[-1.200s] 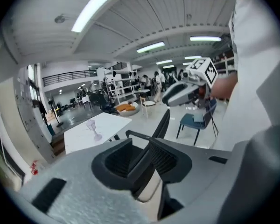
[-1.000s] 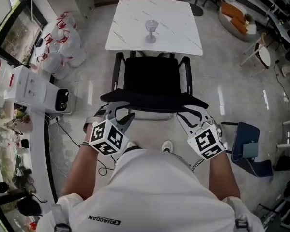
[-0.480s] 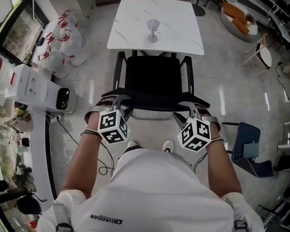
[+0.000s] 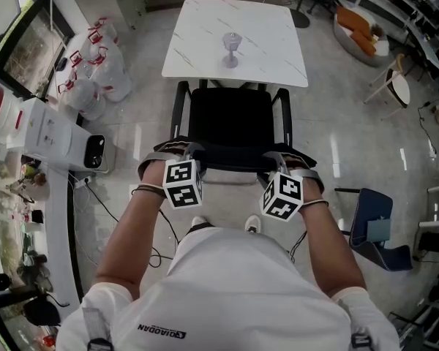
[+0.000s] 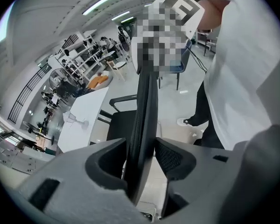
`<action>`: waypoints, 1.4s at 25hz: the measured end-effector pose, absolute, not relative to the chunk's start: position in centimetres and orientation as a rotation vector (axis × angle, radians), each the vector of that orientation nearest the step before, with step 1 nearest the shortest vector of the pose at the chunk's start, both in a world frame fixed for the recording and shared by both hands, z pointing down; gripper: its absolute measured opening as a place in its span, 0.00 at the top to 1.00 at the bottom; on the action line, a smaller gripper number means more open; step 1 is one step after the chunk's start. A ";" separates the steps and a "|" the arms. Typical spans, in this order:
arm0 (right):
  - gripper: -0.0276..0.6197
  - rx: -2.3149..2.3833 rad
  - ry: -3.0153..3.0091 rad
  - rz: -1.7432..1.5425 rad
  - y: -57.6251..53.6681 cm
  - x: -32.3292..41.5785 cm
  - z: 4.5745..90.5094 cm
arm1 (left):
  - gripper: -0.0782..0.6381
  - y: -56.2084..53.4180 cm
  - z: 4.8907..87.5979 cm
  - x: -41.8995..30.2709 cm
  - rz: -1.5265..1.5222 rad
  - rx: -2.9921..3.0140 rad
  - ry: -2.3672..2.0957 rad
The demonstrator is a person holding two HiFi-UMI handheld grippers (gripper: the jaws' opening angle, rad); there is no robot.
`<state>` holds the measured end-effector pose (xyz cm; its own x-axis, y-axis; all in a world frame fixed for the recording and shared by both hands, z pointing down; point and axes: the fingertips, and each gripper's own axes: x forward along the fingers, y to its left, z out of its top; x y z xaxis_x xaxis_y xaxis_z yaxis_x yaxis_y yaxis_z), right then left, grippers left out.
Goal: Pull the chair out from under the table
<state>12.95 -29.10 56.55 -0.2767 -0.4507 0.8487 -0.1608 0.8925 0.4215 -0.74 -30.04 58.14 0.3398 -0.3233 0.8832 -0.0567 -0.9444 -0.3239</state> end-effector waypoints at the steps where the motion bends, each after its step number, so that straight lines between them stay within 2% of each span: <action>1: 0.64 0.450 -1.843 -0.301 -29.3 13.0 57.0 | 0.61 -30.2 58.5 -0.6 -1.656 -2.366 0.335; 8: 0.63 0.402 -1.776 -0.300 -30.3 13.2 59.5 | 0.60 -31.0 60.7 0.0 -1.718 -2.364 0.296; 12: 0.65 0.395 -1.742 -0.314 -30.4 13.4 60.0 | 0.63 -31.8 61.7 -0.4 -1.770 -2.220 0.330; 17: 0.71 0.402 -1.637 -0.398 -31.2 14.2 60.6 | 0.70 -32.0 62.3 -0.7 -1.839 -2.157 0.292; 19: 0.79 0.411 -1.627 -0.412 -31.4 14.2 60.7 | 0.71 -31.9 62.6 -0.8 -1.859 -2.154 0.273; 22: 0.82 0.399 -1.625 -0.408 -31.3 14.1 60.8 | 0.73 -31.7 62.9 -1.1 -1.875 -2.148 0.254; 35: 0.85 0.379 -1.614 -0.393 -30.8 14.2 61.4 | 0.78 -31.2 63.6 -1.1 -1.900 -2.112 0.216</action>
